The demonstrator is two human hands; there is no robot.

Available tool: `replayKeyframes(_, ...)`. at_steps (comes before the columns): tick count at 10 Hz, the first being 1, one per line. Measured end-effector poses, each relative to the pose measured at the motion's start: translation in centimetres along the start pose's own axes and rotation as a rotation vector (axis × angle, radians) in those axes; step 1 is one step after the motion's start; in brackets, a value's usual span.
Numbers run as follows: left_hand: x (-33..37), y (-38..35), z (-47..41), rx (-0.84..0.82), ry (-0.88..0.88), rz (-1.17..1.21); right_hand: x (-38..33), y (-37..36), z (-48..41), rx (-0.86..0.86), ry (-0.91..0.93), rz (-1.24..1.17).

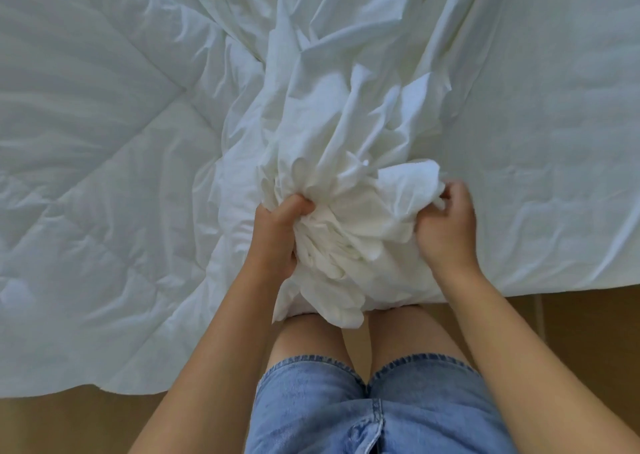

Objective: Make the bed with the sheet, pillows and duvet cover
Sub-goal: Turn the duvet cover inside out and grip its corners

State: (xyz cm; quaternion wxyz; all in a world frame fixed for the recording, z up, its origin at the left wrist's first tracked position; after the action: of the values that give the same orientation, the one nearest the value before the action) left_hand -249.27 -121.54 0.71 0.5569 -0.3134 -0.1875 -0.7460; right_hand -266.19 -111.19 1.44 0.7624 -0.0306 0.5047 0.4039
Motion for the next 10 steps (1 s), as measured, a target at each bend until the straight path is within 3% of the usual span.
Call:
replayKeyframes(1,-0.2,-1.3,-0.1,0.044,-0.062,-0.103,-1.3,1.1,1.4,0.136,0.373,0.308)
replayKeyframes(2,-0.5,-2.6,-0.3,0.023,-0.075,-0.124,-0.7,-0.9,2.1,-0.16,0.099,0.122)
replayKeyframes(3,-0.7,-3.0,-0.3,-0.058,-0.04,-0.095,-0.6,-2.5,1.6,-0.322,-0.162,-0.132)
replayKeyframes(4,-0.4,-3.3,-0.2,-0.243,-0.023,-0.096,-1.2,-4.6,2.3,-0.519,-0.077,-0.346)
replayKeyframes(5,0.6,-3.5,-0.1,-0.415,0.038,-0.034,-0.9,-5.4,3.4,-0.626,-0.081,-0.343)
replayKeyframes(6,1.4,-4.3,0.1,-0.582,0.085,-0.037,-0.7,-5.1,3.3,-0.575,-0.052,-0.264)
replayKeyframes(7,2.5,-4.9,0.1,-0.721,0.115,-0.081,-0.8,-4.8,2.8,-0.4,-0.007,-0.276)
replayKeyframes(8,3.2,-3.8,-1.4,-0.599,0.026,-0.302,-0.5,-3.7,1.4,-0.271,0.006,-0.244)
replayKeyframes(9,2.4,-1.8,-3.0,-0.556,-0.626,-1.516,0.3,-2.0,0.1,-0.285,-0.043,-0.301)
replayKeyframes(10,0.0,-1.0,-4.1,-0.572,-0.798,-2.214,0.8,-1.4,-0.2,-0.339,-0.072,-0.316)
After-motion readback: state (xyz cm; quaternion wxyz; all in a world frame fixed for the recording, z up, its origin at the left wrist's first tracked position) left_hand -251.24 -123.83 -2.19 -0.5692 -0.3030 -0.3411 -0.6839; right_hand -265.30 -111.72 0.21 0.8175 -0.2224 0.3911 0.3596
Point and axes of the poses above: each hand's wrist, its own z-axis away from the middle knuckle, its own y-axis out of the back of the hand, x = y × z, the point moved 3 cm from there along -z, towards the middle knuckle, and after that the axes turned 7 degrees about -z, right-handed, at the moved point
